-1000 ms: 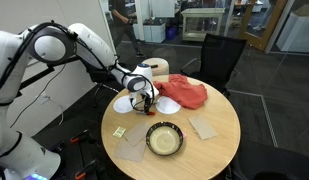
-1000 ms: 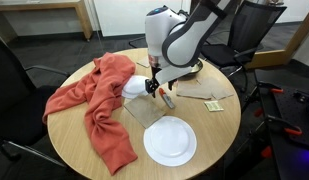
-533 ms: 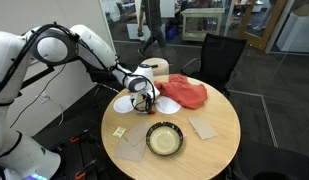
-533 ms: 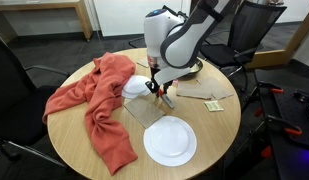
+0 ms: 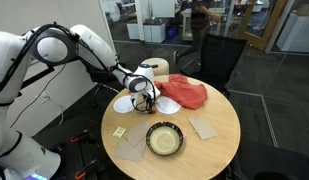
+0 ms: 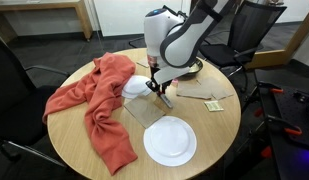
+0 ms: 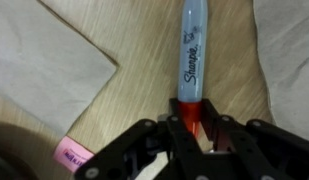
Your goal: Put the marker in the bowl
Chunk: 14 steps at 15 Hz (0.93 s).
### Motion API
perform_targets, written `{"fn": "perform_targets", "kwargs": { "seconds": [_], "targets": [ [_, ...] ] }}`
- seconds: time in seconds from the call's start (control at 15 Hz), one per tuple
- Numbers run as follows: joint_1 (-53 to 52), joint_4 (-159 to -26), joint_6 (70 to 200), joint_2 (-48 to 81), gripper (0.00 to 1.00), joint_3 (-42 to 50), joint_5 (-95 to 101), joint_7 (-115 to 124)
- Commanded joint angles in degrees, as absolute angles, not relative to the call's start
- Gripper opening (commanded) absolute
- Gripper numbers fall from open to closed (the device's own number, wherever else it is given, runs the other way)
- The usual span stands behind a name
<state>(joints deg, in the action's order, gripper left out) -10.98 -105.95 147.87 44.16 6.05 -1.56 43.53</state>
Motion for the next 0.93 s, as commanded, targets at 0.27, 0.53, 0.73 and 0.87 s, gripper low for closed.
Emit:
{"fn": "perform_targets", "kwargs": {
  "seconds": [0.27,0.53,0.73,0.87],
  "targets": [
    [-11.33,-113.90,153.52,34.69,0.06,9.25,-2.50,46.60],
    [-9.73,-118.01,156.37,28.93,0.06,10.72,-2.72,45.81],
    [-7.86,-119.91,157.10,25.36,0.06,12.19,-2.51,45.76],
    [-6.33,-120.37,156.79,23.78,0.06,13.10,-2.29,45.62]
  ]
}}
